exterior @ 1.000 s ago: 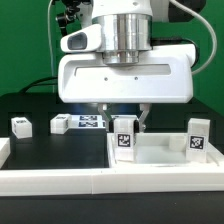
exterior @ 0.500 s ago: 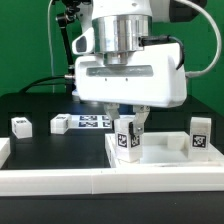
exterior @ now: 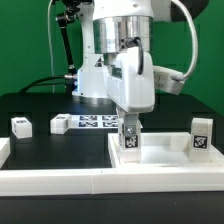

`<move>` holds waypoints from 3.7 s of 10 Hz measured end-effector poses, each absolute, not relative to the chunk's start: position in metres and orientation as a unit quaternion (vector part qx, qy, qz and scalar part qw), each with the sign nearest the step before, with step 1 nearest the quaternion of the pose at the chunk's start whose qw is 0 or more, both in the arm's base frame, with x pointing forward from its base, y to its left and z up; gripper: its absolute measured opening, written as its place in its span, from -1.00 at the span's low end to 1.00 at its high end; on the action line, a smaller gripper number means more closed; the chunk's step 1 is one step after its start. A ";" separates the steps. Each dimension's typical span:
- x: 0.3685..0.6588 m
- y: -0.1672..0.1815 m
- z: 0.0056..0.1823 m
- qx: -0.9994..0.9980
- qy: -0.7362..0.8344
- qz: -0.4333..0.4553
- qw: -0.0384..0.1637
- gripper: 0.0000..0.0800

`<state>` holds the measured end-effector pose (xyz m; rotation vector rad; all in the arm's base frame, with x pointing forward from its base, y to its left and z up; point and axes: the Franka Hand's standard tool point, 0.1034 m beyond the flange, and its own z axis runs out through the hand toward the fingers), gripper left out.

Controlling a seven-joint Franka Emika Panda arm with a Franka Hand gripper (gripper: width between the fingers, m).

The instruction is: Assemble square table

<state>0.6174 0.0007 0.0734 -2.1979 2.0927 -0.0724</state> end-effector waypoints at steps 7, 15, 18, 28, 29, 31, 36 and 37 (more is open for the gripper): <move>0.617 0.003 0.073 -0.803 0.593 -0.026 0.049 0.59; 0.617 0.010 0.074 -0.977 0.208 -0.044 0.023 0.62; 0.617 0.009 0.074 -0.992 0.115 -0.046 0.015 0.62; 0.618 0.004 0.075 -0.987 0.152 -0.046 0.012 -0.27; 0.618 0.005 0.075 -0.978 0.203 -0.045 0.015 -0.27; 0.618 0.006 0.074 -0.951 0.305 -0.044 0.021 -0.27; 0.618 0.009 0.074 -0.813 0.580 -0.029 0.035 -0.27; 0.619 0.009 0.073 -0.776 0.630 -0.026 0.038 -0.27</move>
Offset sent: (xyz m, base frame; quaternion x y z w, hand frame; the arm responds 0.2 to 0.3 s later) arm 0.0000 0.0000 0.0000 0.0000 0.0000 0.0000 1.0000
